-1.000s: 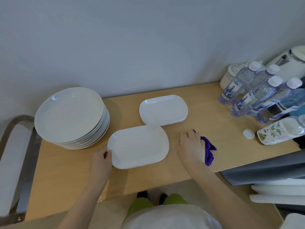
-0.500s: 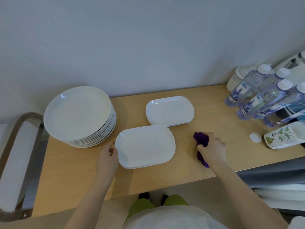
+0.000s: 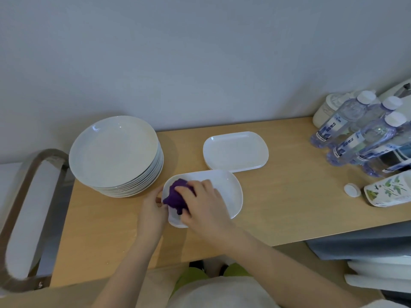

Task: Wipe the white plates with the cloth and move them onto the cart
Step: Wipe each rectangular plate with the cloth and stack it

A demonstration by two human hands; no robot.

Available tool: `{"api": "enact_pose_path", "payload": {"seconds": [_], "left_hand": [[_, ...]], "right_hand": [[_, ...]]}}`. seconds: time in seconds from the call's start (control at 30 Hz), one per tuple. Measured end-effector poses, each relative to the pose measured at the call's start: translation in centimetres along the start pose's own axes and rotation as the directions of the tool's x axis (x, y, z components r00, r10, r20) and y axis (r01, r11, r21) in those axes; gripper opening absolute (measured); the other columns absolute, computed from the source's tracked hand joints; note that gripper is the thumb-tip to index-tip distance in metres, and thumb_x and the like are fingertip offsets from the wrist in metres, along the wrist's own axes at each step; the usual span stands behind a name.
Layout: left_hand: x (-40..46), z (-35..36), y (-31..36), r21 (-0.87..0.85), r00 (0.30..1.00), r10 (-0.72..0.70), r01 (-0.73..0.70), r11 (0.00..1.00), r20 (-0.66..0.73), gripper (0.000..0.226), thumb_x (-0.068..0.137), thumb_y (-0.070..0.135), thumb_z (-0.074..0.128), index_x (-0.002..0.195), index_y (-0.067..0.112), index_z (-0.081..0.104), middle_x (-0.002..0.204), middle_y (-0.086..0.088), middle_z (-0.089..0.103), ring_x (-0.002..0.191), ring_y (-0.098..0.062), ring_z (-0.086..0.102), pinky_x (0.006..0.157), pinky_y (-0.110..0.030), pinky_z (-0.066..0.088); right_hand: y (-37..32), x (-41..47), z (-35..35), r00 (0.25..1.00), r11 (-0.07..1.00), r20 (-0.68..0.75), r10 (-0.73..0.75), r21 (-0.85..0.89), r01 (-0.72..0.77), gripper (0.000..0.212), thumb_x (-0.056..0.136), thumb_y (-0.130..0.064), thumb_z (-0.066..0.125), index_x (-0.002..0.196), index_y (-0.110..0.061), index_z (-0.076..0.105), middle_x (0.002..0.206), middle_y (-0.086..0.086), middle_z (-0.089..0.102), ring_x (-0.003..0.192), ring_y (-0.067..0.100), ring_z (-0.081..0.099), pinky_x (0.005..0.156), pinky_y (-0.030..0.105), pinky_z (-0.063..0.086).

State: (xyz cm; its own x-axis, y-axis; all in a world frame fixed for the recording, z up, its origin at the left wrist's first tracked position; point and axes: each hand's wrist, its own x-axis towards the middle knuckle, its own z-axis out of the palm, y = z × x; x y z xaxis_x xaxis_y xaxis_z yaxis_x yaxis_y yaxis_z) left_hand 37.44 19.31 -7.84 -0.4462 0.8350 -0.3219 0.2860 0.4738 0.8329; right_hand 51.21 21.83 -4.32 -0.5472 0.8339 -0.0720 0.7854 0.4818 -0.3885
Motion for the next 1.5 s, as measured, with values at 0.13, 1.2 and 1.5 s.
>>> {"api": "enact_pose_path", "payload": {"seconds": [0.13, 1.2, 1.5], "left_hand": [[-0.1, -0.1, -0.2, -0.064, 0.999, -0.036, 0.036, 0.997, 0.003, 0.064, 0.073, -0.012, 0.053, 0.091, 0.049, 0.057, 0.077, 0.015, 0.062, 0.076, -0.011, 0.06, 0.06, -0.035, 0.053], [0.3, -0.6, 0.3, -0.217, 0.993, -0.121, 0.118, 0.969, 0.0, 0.059, 0.081, -0.01, 0.05, 0.064, 0.044, 0.069, 0.068, -0.009, 0.067, 0.071, -0.031, 0.061, 0.067, -0.054, 0.055], [0.7, -0.1, 0.0, -0.228, 0.979, -0.201, 0.203, 0.952, 0.034, 0.043, 0.081, -0.002, 0.053, 0.107, 0.031, 0.061, 0.081, -0.005, 0.063, 0.071, -0.023, 0.063, 0.064, -0.043, 0.056]], "right_hand": [[0.3, -0.1, 2.4, 0.998, 0.998, 0.044, -0.049, -0.044, 0.051, 0.05, 0.09, -0.033, 0.047, 0.138, -0.022, 0.042, 0.141, 0.007, 0.043, 0.123, 0.03, 0.035, 0.093, 0.042, 0.036], [0.0, 4.3, 3.9, 0.995, 0.994, -0.014, -0.101, -0.051, 0.1, 0.039, 0.082, -0.025, 0.058, 0.12, -0.027, 0.06, 0.132, 0.0, 0.052, 0.117, 0.03, 0.043, 0.088, 0.044, 0.037], [3.3, 4.4, 0.9, 0.999, 0.964, 0.023, -0.032, -0.263, 0.037, 0.044, 0.088, -0.027, 0.052, 0.131, -0.031, 0.047, 0.135, -0.001, 0.044, 0.118, 0.026, 0.039, 0.082, 0.035, 0.035]]}}
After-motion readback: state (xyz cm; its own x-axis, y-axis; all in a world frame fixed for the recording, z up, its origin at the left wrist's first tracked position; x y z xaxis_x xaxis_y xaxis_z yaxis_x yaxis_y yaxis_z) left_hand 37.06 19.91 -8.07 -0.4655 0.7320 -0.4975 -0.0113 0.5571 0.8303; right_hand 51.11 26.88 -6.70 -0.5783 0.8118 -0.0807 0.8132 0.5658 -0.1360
